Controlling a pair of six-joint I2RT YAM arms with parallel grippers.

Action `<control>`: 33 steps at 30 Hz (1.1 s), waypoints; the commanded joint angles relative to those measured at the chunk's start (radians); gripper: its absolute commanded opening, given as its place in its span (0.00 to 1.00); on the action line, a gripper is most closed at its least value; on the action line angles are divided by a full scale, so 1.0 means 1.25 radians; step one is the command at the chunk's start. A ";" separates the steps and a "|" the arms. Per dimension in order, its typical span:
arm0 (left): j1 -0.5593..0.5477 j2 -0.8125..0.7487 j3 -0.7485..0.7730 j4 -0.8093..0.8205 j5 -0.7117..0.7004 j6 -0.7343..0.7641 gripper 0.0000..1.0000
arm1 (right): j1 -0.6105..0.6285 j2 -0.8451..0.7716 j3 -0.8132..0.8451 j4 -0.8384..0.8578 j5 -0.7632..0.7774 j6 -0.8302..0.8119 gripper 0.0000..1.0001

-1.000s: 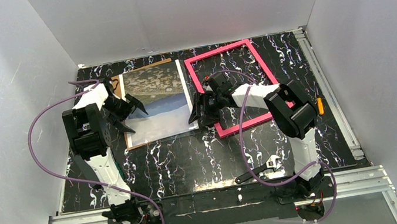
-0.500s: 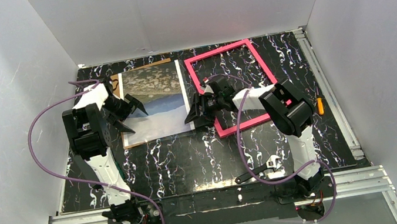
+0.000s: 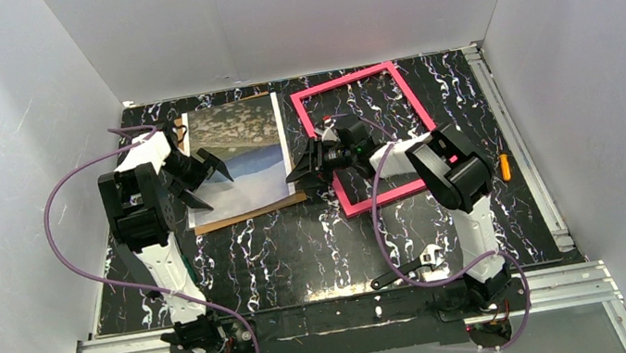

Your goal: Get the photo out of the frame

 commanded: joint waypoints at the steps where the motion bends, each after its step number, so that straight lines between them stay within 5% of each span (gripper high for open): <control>1: 0.004 0.010 -0.014 -0.102 0.000 -0.003 0.93 | 0.000 0.039 0.015 0.148 -0.015 0.086 0.53; 12: 0.002 0.016 -0.018 -0.103 0.004 -0.006 0.93 | 0.013 0.140 0.057 0.256 -0.024 0.154 0.52; 19: -0.005 -0.013 -0.018 -0.104 -0.008 0.015 0.93 | 0.015 0.141 0.065 0.302 -0.032 0.187 0.38; 22: -0.014 -0.052 -0.020 -0.103 0.004 0.032 0.94 | 0.008 0.117 0.018 0.354 -0.030 0.211 0.24; 33: -0.169 -0.347 -0.163 -0.032 -0.048 0.081 0.95 | -0.004 0.086 -0.020 0.343 -0.059 0.232 0.12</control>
